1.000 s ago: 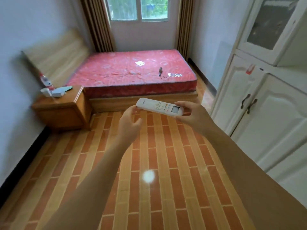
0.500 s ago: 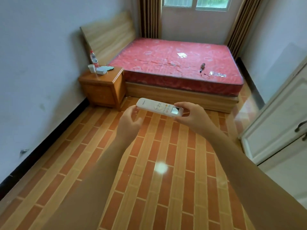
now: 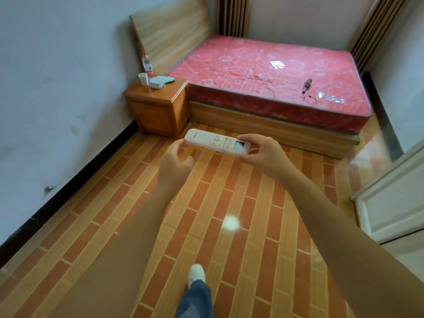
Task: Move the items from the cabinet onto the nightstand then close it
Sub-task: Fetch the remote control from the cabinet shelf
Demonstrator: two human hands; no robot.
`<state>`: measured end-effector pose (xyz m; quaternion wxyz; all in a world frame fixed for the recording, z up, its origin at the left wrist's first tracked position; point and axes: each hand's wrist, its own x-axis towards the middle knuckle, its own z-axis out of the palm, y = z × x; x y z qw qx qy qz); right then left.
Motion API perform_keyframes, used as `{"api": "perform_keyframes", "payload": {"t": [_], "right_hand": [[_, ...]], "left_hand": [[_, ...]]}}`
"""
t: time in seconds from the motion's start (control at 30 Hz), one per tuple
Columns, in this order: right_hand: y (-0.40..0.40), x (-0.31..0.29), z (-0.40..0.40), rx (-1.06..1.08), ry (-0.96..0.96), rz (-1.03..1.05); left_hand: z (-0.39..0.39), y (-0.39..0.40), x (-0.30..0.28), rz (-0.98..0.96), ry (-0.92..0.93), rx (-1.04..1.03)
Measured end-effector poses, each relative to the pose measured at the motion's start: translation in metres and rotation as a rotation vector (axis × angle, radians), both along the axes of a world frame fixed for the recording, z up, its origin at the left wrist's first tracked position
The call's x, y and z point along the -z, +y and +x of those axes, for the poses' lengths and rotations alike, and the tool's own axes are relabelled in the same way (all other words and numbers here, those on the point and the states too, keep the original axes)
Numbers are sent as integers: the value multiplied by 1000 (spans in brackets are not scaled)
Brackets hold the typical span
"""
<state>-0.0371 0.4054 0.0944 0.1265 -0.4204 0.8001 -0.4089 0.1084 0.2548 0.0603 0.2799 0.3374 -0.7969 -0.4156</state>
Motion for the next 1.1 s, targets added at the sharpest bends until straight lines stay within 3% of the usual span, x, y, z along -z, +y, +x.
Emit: {"api": "perform_keyframes", "payload": {"t": [0.67,1.1], "right_hand": [[-209,6,-187,83,-14,38],[-310,13,-398,33,-42,58]], "left_hand": [[-194,-218,2,10,-16,69],[-399,-309,7,49,-27,-17]]}}
